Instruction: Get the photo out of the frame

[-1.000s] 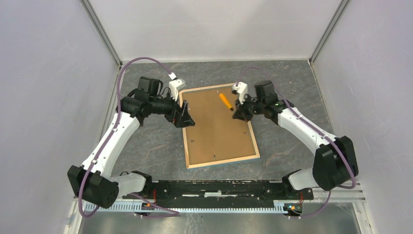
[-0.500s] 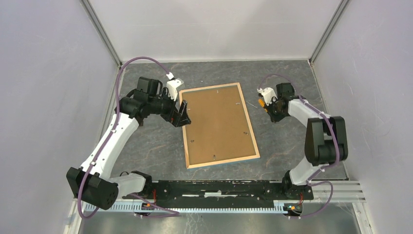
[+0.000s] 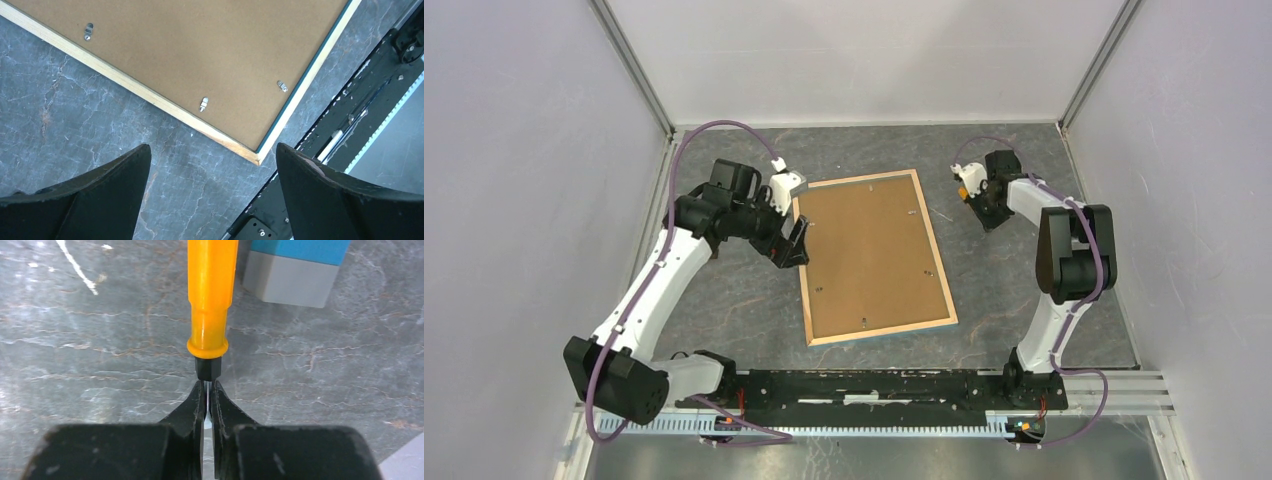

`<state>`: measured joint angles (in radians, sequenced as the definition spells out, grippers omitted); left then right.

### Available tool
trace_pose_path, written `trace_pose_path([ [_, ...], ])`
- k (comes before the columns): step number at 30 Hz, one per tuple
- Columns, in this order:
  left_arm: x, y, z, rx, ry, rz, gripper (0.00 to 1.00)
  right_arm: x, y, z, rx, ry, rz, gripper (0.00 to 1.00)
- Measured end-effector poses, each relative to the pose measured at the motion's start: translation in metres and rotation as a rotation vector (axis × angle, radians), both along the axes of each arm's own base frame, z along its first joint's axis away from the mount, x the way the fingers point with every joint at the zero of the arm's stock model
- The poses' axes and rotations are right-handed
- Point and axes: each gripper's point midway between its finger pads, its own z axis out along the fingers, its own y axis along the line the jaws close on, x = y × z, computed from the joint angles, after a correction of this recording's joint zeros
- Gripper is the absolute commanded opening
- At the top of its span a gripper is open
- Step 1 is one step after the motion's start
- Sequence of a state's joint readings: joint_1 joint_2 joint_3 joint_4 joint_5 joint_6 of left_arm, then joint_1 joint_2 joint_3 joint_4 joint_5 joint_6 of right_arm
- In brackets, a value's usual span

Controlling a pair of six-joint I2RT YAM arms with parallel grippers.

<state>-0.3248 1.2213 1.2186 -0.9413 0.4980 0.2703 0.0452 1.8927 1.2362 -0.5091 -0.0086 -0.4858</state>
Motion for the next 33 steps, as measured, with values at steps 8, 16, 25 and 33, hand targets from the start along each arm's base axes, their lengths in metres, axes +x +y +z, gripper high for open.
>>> trace_pose_path([
  [8, -0.005, 0.001, -0.011, 0.065, 0.001, -0.05, 1.0, 0.007, -0.012, 0.0, -0.01, -0.009, -0.045, 0.25],
  [16, -0.027, -0.016, -0.038, 0.195, -0.017, -0.209, 1.0, 0.007, -0.013, 0.003, 0.008, -0.012, -0.054, 0.43],
  [25, -0.061, -0.056, -0.067, 0.305, -0.009, -0.422, 0.94, -0.002, 0.005, 0.052, 0.104, -0.077, -0.017, 0.55],
  [33, -0.079, -0.115, -0.09, 0.302, -0.067, -0.547, 0.89, -0.016, 0.024, 0.101, 0.212, -0.192, 0.003, 0.6],
])
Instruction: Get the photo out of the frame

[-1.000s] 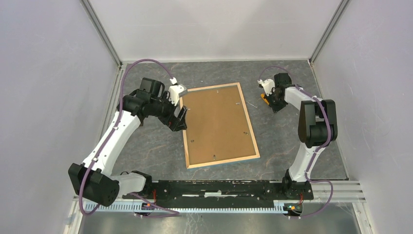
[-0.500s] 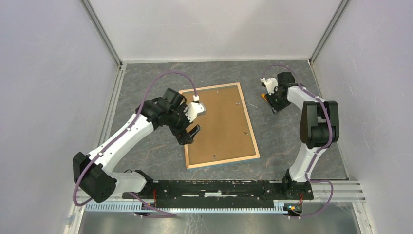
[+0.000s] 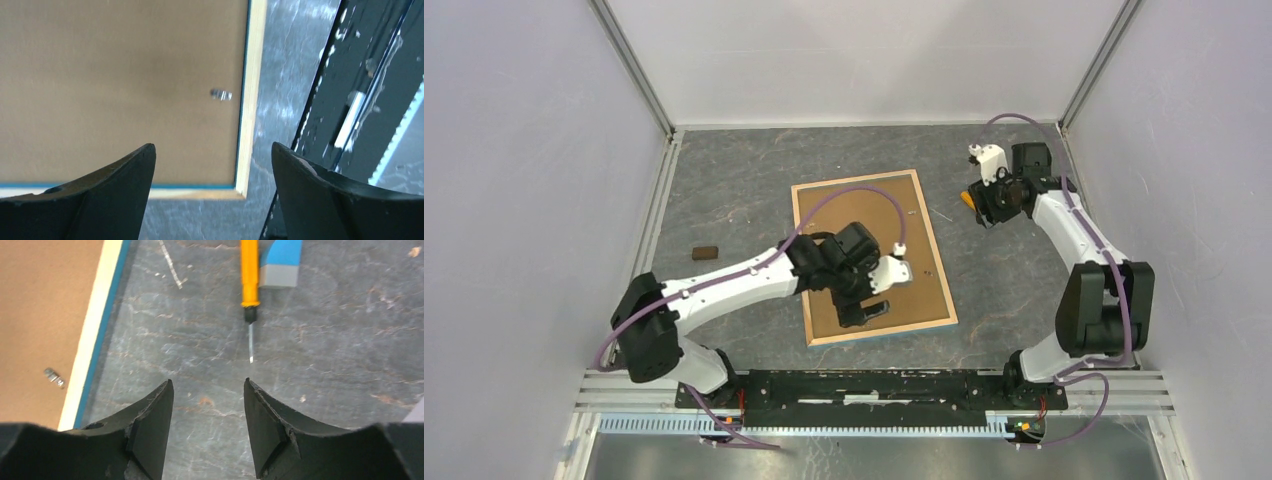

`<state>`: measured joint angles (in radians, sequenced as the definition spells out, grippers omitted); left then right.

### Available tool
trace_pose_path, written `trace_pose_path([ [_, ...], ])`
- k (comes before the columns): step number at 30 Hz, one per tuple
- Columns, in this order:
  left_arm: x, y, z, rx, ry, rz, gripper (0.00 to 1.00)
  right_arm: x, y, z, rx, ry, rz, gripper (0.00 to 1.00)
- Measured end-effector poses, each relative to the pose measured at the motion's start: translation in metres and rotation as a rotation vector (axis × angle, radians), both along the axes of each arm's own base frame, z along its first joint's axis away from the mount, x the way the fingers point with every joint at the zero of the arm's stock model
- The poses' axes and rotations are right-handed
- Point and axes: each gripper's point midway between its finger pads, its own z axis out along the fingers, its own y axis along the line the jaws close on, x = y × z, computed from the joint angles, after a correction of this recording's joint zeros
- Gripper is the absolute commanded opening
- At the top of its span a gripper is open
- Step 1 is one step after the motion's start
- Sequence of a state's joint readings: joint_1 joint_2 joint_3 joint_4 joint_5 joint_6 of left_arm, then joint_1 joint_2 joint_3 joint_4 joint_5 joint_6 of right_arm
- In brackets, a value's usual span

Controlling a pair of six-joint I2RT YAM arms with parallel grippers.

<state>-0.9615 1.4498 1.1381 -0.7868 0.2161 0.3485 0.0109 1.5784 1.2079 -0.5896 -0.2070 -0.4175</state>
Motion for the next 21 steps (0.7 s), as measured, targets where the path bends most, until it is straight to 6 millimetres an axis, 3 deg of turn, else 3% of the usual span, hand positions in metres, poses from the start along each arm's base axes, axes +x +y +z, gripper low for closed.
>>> trace_pose_path([
  [4, -0.009, -0.034, -0.011, -0.013, -0.056, -0.043, 0.85, -0.023, 0.009, -0.004, 0.05, 0.019, 0.014, 0.61],
  [9, -0.022, -0.06, -0.048, 0.045, -0.091, -0.083, 0.83, -0.043, 0.024, -0.007, 0.129, 0.037, 0.042, 0.61],
  [16, -0.039, -0.071, -0.084, 0.116, -0.115, -0.107, 0.79, -0.064, 0.038, -0.017, 0.209, 0.07, 0.075, 0.62],
  [21, -0.034, -0.075, -0.096, 0.144, -0.15, -0.095, 0.6, -0.079, 0.046, -0.033, 0.251, 0.119, 0.086, 0.64],
])
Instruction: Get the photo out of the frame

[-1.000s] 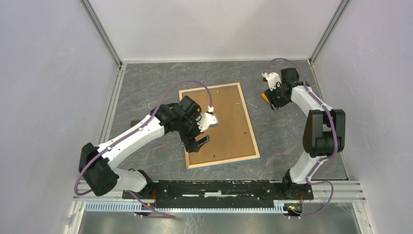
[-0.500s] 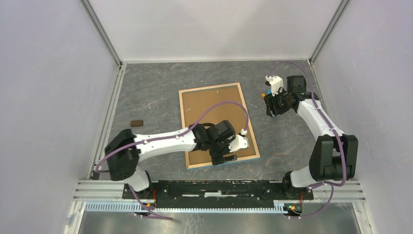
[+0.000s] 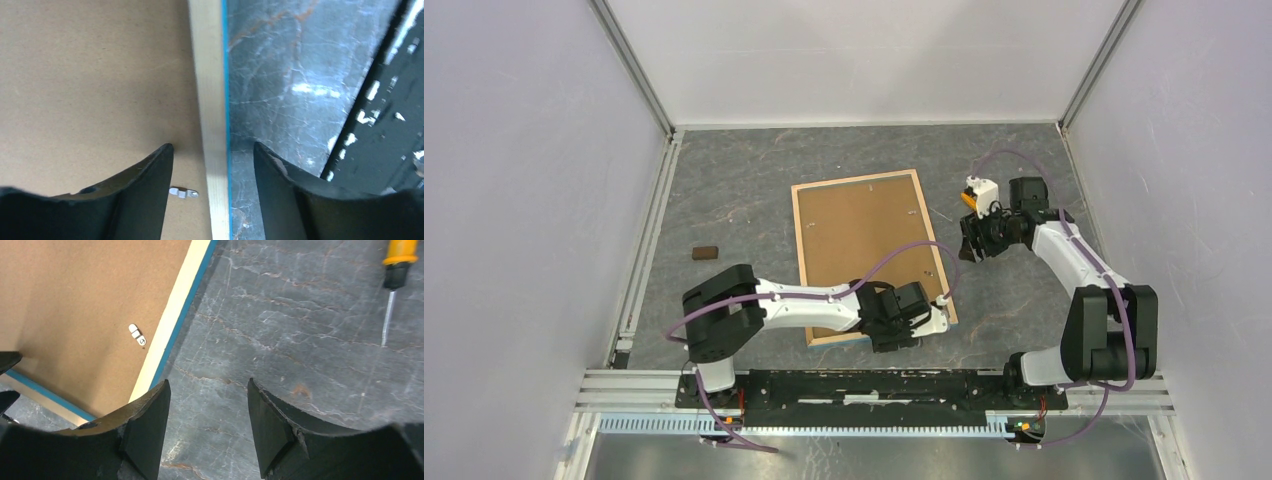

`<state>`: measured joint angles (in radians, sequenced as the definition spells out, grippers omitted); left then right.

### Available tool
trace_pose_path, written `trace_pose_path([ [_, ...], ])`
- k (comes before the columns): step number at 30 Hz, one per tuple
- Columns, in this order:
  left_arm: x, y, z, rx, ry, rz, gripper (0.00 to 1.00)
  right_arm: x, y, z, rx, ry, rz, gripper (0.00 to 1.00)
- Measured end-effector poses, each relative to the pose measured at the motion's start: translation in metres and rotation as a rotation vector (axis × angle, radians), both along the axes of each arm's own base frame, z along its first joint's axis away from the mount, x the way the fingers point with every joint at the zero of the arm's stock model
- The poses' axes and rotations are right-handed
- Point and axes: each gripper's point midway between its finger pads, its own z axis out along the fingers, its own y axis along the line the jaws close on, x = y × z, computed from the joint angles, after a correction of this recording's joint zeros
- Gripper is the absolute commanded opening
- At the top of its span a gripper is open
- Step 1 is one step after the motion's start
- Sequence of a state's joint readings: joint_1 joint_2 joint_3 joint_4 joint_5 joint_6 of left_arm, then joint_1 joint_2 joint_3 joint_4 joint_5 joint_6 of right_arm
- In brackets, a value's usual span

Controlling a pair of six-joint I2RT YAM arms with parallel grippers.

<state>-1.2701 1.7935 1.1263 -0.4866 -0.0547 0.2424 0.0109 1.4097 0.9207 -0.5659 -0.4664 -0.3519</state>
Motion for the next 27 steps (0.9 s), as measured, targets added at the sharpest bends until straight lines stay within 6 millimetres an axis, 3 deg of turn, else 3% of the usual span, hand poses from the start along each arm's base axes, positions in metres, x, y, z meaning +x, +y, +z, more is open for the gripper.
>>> trace_pose_path([
  [7, 0.01, -0.004, 0.001, 0.014, -0.043, 0.024, 0.23, -0.013, 0.006, -0.016, 0.036, 0.036, 0.003, 0.7],
  [9, 0.007, -0.005, 0.001, 0.014, -0.04, 0.017, 0.04, -0.016, 0.007, -0.019, 0.044, 0.042, 0.006, 0.73],
  [19, 0.013, 0.005, 0.006, 0.016, 0.046, 0.058, 0.02, -0.033, 0.031, -0.029, 0.18, 0.106, 0.07, 0.84],
  [27, 0.017, 0.009, 0.042, -0.067, 0.02, 0.069, 0.02, -0.043, 0.061, -0.022, 0.393, 0.154, 0.132, 0.87],
])
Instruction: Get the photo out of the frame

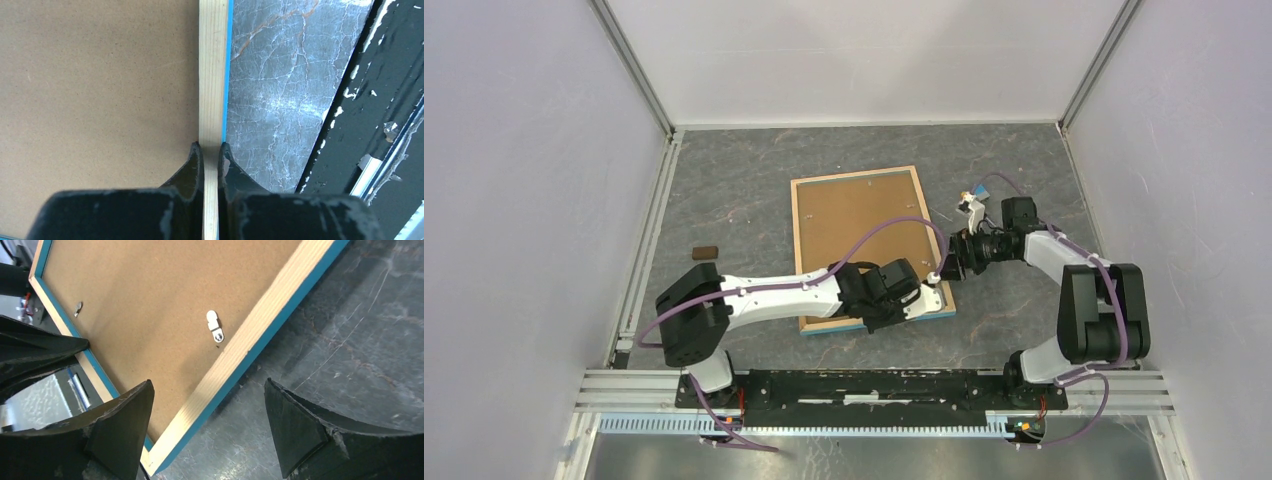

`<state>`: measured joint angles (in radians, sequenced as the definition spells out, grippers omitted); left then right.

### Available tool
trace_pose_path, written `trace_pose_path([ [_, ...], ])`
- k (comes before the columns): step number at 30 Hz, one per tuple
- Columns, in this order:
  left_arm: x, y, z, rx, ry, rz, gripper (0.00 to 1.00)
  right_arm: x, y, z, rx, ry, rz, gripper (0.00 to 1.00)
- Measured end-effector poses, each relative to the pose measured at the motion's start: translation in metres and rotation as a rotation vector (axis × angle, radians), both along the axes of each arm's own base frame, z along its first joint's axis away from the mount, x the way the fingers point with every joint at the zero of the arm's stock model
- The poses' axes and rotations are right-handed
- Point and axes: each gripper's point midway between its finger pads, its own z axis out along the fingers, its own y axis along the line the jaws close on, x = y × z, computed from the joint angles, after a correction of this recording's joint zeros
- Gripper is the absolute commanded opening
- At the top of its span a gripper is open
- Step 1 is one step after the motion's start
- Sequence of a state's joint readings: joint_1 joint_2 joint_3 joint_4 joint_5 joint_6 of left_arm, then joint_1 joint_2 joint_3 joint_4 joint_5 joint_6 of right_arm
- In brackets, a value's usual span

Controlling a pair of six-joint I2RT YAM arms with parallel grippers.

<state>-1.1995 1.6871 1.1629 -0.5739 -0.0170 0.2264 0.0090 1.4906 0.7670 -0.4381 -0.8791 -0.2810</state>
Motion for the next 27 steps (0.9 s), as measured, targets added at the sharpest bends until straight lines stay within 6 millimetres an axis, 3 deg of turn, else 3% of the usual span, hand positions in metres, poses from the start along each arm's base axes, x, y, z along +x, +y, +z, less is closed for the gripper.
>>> trace_pose_path([
  [6, 0.003, 0.003, 0.006, -0.025, 0.01, 0.011, 0.02, -0.017, 0.001, -0.018, 0.105, 0.135, -0.038, 0.9],
  [11, 0.005, 0.009, 0.003, -0.017, 0.016, 0.022, 0.02, -0.028, 0.015, -0.019, 0.24, 0.233, -0.042, 0.89],
  [18, 0.007, 0.01, 0.006, -0.033, 0.02, 0.029, 0.02, -0.05, 0.029, -0.018, 0.405, 0.371, -0.071, 0.79],
  [27, 0.005, 0.008, 0.006, -0.041, 0.036, 0.023, 0.02, -0.053, 0.043, -0.014, 0.479, 0.436, -0.034, 0.7],
])
